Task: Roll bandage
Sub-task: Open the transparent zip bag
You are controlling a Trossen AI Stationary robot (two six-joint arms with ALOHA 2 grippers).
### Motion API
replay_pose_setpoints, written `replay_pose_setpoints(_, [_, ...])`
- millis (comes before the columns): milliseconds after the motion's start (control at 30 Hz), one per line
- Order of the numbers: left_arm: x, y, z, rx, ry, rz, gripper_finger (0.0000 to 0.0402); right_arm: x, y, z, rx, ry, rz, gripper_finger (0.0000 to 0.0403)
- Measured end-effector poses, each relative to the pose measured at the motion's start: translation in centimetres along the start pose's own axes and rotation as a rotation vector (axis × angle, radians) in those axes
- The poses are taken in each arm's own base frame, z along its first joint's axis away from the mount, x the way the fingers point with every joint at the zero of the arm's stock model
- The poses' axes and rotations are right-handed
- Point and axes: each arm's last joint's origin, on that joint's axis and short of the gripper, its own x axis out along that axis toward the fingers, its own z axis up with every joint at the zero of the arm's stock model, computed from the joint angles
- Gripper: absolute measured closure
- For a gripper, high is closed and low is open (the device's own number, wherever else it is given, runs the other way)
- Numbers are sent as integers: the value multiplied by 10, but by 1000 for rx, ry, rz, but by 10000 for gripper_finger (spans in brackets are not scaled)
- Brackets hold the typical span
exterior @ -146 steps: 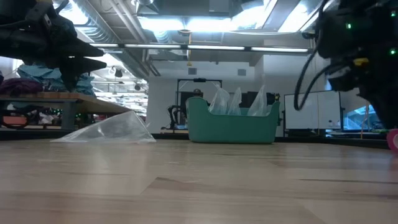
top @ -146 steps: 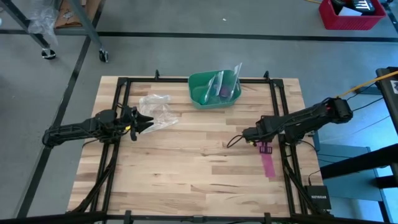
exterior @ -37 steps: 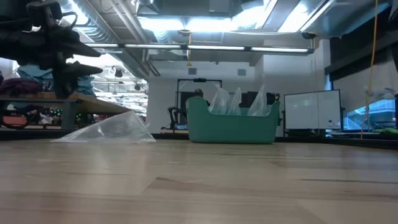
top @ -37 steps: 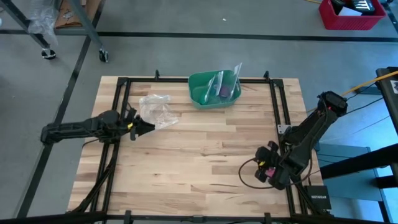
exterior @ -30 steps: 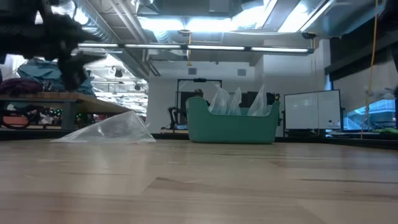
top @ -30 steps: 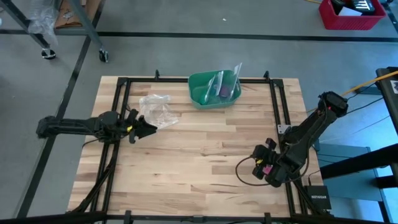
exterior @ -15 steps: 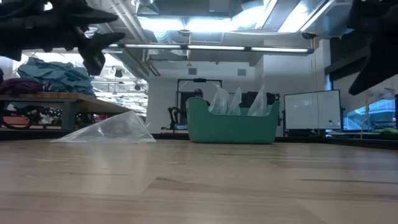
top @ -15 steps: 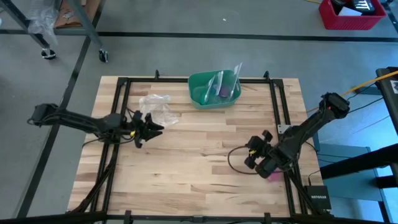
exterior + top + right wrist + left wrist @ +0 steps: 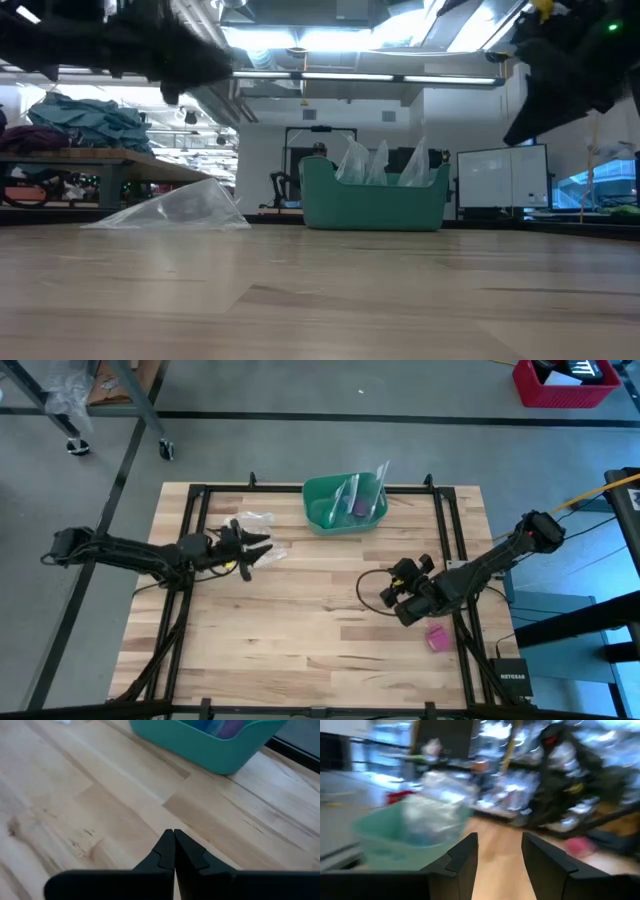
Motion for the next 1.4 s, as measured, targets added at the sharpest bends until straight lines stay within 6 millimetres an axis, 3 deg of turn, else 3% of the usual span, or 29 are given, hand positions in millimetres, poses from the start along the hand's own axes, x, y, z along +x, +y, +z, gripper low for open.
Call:
replay_pose_setpoints(367, [-19,13,-50,80,554,123,258,8,13,15,-99,-43,89,400])
replay_pose_setpoints(700, [-34,16,-67,238,791,98,258,23,17,38,-127,-121,110,400])
replay_pose_setpoints(1133, [-35,19,-68,229,780,198,258,31,25,75,-159,-317,179,400])
replay_pose_setpoints(1400, [-31,20,-62,68,628,382,258,37,21,84,-195,-347,147,400])
